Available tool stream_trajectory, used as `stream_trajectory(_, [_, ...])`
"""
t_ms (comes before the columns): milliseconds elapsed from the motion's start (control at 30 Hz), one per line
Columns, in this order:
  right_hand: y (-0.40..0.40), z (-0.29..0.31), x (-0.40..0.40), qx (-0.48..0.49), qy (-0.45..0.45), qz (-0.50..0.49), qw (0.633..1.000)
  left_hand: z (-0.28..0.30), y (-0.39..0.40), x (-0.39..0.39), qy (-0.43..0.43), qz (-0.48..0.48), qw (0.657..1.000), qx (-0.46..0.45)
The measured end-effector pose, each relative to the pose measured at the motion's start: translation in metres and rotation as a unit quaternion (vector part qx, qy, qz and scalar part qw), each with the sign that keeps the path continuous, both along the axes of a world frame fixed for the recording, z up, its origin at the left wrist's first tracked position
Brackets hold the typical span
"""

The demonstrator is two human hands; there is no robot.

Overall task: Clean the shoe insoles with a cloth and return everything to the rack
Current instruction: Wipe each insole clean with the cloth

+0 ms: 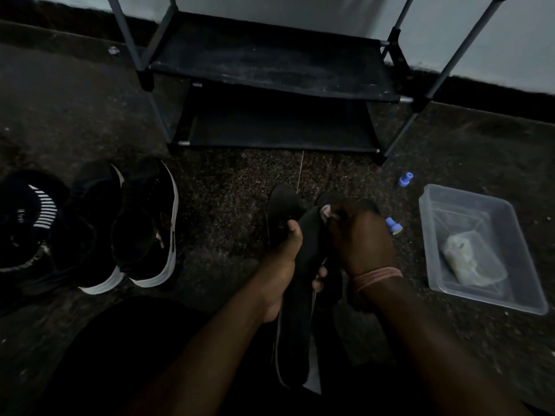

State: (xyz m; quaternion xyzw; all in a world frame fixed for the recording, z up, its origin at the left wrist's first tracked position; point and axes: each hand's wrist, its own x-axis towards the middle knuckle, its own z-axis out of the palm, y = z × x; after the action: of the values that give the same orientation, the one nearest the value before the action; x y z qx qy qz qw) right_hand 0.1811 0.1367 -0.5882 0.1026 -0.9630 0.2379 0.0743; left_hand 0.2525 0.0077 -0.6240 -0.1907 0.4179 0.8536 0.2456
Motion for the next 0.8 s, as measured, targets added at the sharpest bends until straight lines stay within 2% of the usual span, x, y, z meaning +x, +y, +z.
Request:
stream_trajectory(67, [-0.006, -0.001, 0.004, -0.053, -0.009, 0.03, 0.998, 0.002, 0.001, 0.0, 0.013, 0.0, 1.0, 0.014])
stream_trajectory(133, [-0.014, 0.001, 0.009, -0.107, -0.057, 0.055, 0.991, 0.004, 0.003, 0.0, 0.026, 0.01, 1.0, 0.003])
stream_trajectory(200, [-0.012, 0.001, 0.007, -0.123, -0.084, 0.048, 0.988, 0.004, 0.006, 0.001, 0.03, 0.014, 0.999, 0.001])
stream_trajectory(233, [-0.008, -0.001, 0.003, -0.128, -0.068, 0.03, 0.989, 0.005, 0.006, 0.002, 0.033, 0.006, 0.999, 0.005])
stream_trajectory(333, [-0.005, -0.001, 0.002, -0.117, -0.033, -0.003, 0.993, 0.005, 0.006, 0.005, 0.052, -0.028, 0.998, 0.006])
stream_trajectory(467, [-0.017, 0.002, 0.009, -0.111, -0.081, 0.052, 0.989, 0.003, 0.005, 0.003, 0.018, -0.022, 1.0, -0.01])
stream_trajectory(567, [-0.002, -0.003, 0.001, -0.036, -0.069, 0.006, 0.997, 0.004, 0.004, 0.001, -0.005, -0.037, 0.999, -0.014])
stream_trajectory(667, [-0.004, -0.004, 0.005, -0.042, -0.097, 0.025, 0.994, 0.003, -0.002, -0.005, -0.023, 0.037, 0.999, 0.017])
stream_trajectory(800, [-0.018, 0.001, 0.011, -0.081, -0.073, 0.076, 0.991, 0.01, -0.016, -0.01, -0.027, 0.122, 0.988, 0.091])
